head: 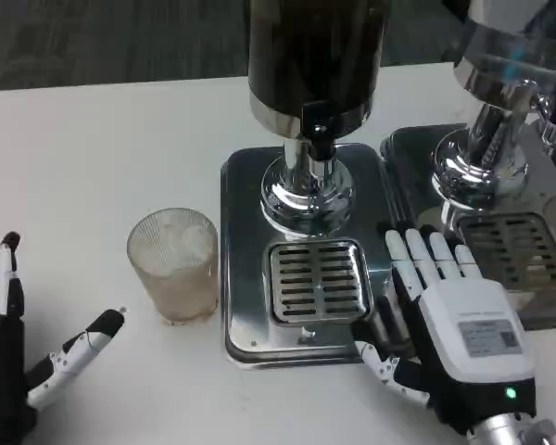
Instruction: Grasp the cup under the faucet to collect the drink, then remove the cup.
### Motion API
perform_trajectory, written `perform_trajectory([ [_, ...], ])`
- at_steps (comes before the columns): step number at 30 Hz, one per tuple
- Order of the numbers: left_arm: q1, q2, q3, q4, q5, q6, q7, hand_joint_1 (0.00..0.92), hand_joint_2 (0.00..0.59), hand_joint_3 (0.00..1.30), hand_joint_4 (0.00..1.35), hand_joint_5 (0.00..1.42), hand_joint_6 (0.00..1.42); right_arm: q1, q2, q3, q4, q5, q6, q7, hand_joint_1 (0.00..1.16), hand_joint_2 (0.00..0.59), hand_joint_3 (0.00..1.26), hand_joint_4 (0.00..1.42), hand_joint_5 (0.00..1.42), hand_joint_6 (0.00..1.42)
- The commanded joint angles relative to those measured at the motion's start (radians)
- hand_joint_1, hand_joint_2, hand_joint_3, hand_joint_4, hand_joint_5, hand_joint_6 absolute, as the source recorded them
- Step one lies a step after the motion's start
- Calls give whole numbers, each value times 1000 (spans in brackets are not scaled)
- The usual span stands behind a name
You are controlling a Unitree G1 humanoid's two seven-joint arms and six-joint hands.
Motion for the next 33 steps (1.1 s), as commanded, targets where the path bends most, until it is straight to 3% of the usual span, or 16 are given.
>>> perform_trajectory([
  [1, -106, 3, -51, 159, 11, -80, 9, 0, 0, 0, 0, 0, 0, 3, 11, 11, 6, -5, 14, -16, 391, 392, 0, 0, 0, 27],
  [9, -216, 12, -129, 300, 14, -145, -15, 0, 0, 0, 0, 0, 0, 27, 24, 14, -13, -9, 42, -23, 390, 392, 0, 0, 0, 32],
  [22, -328, 19, -208, 442, 21, -209, -25, 4, 0, 0, 0, 0, 0, 35, 34, 26, -25, -13, 64, -19, 385, 387, 2, 0, 0, 46],
  [33, -396, 2, -251, 501, 21, -223, -27, 106, 0, 0, 0, 0, 0, 52, 35, 33, -46, -15, 79, -14, 390, 376, 13, 0, 0, 57],
])
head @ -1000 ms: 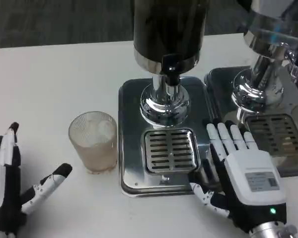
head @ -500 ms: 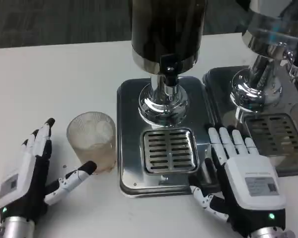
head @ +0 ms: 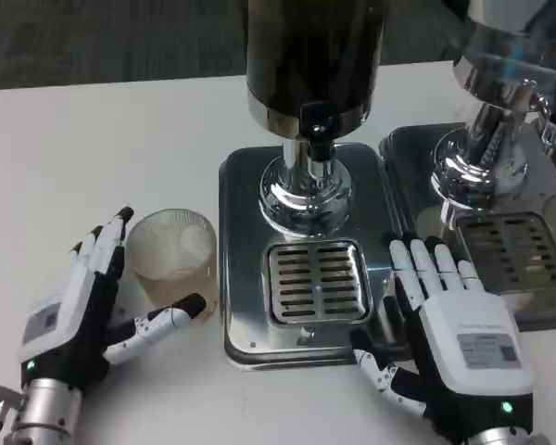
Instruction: Grasp the cup under the faucet to collect the drink, then remove the cup.
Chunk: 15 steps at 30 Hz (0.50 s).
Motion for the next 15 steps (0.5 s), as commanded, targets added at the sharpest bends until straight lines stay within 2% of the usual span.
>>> perform_trajectory([
  [1, -30, -6, -20, 20, 9, -15, -5, 124, 0, 0, 0, 1, 12, 14, 3, 6, -21, -5, 9, -4, 391, 376, 13, 0, 0, 58],
  [6, -49, -10, -37, 34, 9, -18, -2, 149, 1, 0, 0, 50, 65, 20, 4, 7, -27, -4, 12, -2, 394, 371, 20, 0, 0, 70],
  [12, -67, -26, -46, 66, -5, -24, -31, 204, 14, 0, 0, 142, 237, 27, 3, 8, -35, -3, 15, 3, 396, 369, 23, 0, 0, 88],
  [15, -67, -34, -48, 75, -9, -26, -30, 242, 28, 0, 0, 231, 378, 30, 3, 7, -38, -1, 18, 4, 397, 368, 23, 0, 0, 102],
])
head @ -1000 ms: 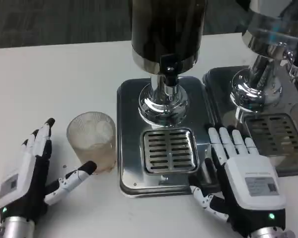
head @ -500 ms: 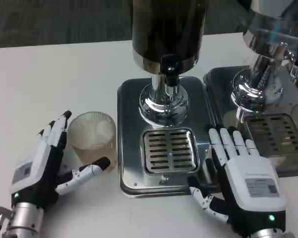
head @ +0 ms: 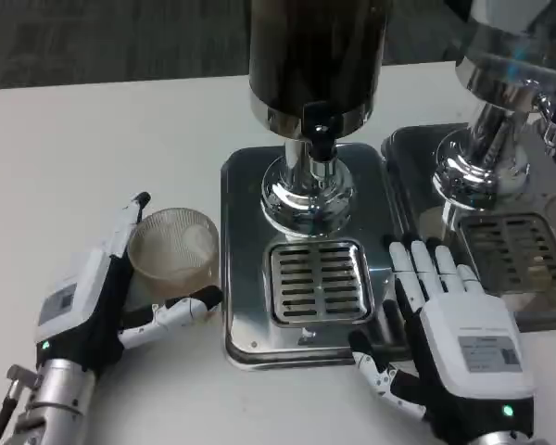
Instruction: Grasp the cup under the faucet to collect the drink, then remove the cup.
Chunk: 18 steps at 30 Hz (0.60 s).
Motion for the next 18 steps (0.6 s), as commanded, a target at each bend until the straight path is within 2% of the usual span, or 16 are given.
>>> perform_trajectory([
  [1, 2, -18, -15, 21, 4, -10, -18, 255, 31, 0, 0, 269, 442, 13, 3, 0, -16, 2, 9, 4, 397, 368, 23, 0, 0, 103],
  [4, 7, -25, -19, 18, 12, -10, 16, 337, 54, 0, 104, 413, 642, 12, 5, 2, -16, 3, 9, 5, 397, 368, 23, 0, 0, 118],
  [6, 9, -26, -23, 17, 19, -10, 36, 354, 61, 15, 165, 470, 725, 11, 6, 3, -16, 3, 8, 6, 397, 368, 27, 0, 0, 120],
  [13, 15, -22, -37, 10, 41, -11, 131, 406, 81, 246, 453, 726, 993, 10, 12, 1, -13, 7, 8, 8, 397, 367, 34, 0, 0, 135],
  [18, 18, -24, -48, 8, 59, -8, 187, 412, 87, 349, 552, 801, 1047, 9, 13, -2, -11, 9, 7, 10, 404, 363, 35, 0, 0, 137],
])
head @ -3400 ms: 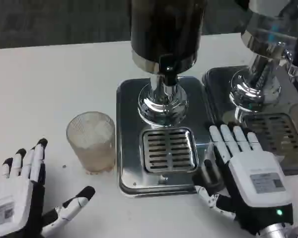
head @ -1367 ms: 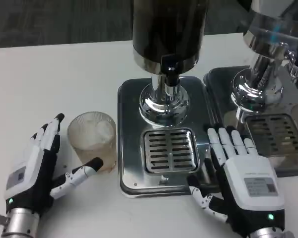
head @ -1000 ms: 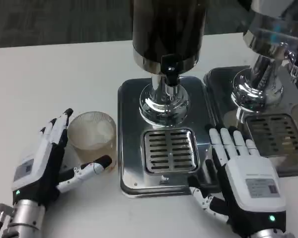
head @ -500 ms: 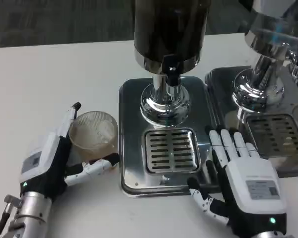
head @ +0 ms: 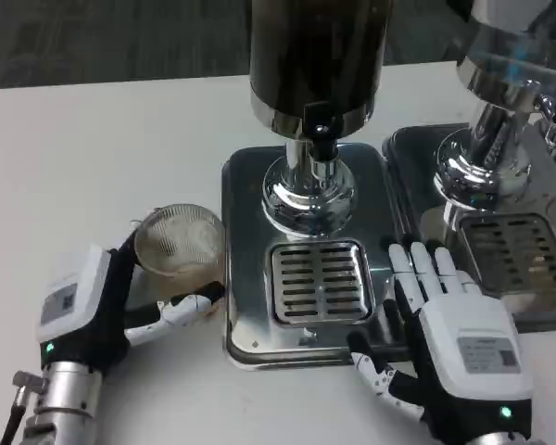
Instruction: Grasp the cup under the faucet to collect the drink, then remove the cup.
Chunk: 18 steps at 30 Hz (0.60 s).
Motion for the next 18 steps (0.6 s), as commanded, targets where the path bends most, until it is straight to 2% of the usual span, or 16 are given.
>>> perform_trajectory([
  [1, 22, -5, -19, 2, 25, 1, 43, 414, 88, 359, 563, 816, 1063, 6, -1, -2, -9, 9, 1, 7, 404, 361, 35, 0, 0, 138],
  [7, 24, -8, -26, -1, 36, 8, 87, 436, 90, 433, 627, 869, 1112, 4, -4, -5, -7, 13, -1, 10, 405, 355, 35, 0, 0, 140],
  [18, 29, -1, -16, -40, 63, 3, 180, 478, 100, 457, 654, 889, 1157, 1, -6, -6, -6, 13, -4, 8, 406, 352, 35, 0, 0, 143],
])
